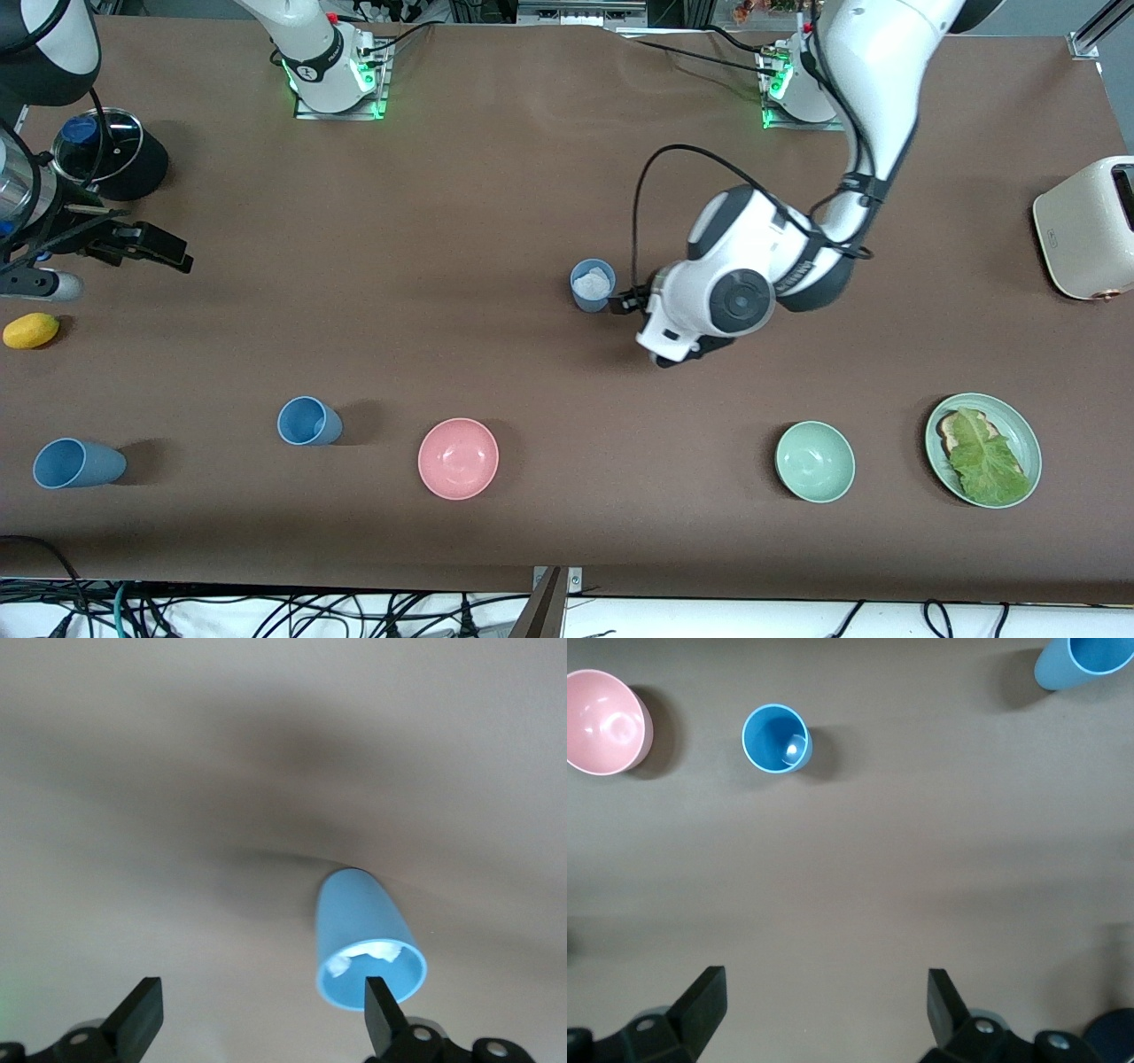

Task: Stack blue cups with both arms

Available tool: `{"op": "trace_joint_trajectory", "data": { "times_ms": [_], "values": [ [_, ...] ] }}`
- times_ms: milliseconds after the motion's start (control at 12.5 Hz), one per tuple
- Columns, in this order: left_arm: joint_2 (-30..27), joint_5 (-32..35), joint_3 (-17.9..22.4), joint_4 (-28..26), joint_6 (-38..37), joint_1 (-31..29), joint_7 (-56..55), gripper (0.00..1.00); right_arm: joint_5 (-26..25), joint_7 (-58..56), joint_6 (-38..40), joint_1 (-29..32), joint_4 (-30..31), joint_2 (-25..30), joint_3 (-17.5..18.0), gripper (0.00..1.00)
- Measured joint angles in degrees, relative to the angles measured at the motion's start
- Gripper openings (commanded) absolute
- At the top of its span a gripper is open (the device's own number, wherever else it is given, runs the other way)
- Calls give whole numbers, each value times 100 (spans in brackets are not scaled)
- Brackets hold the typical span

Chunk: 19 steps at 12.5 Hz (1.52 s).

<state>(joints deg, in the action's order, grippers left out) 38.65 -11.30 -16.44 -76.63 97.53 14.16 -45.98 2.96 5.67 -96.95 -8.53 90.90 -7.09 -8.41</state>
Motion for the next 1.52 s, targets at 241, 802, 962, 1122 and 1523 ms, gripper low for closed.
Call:
{"op": "trace_joint_trajectory", "data": {
  "times_ms": [241,802,962,1122,1523],
  "values": [
    [-19,692,27,263,-353,-506,690,100,0,-4,-524,-44,4,-190,30,100],
    [-74,1587,85,296,-454,-1575,2723,100,3,-6,-970,-54,-78,-1485,38,100],
    [-74,1600,85,298,-454,-1818,3014,100,3,-9,-1250,-141,-280,-1846,61,100],
    [-82,1815,77,301,-454,-1841,3067,100,3,-8,-1780,-207,-329,-2083,63,100],
    [-311,1916,79,318,-460,-2081,3336,100,3,-305,-3086,-209,-685,-3076,61,100]
  ]
}}
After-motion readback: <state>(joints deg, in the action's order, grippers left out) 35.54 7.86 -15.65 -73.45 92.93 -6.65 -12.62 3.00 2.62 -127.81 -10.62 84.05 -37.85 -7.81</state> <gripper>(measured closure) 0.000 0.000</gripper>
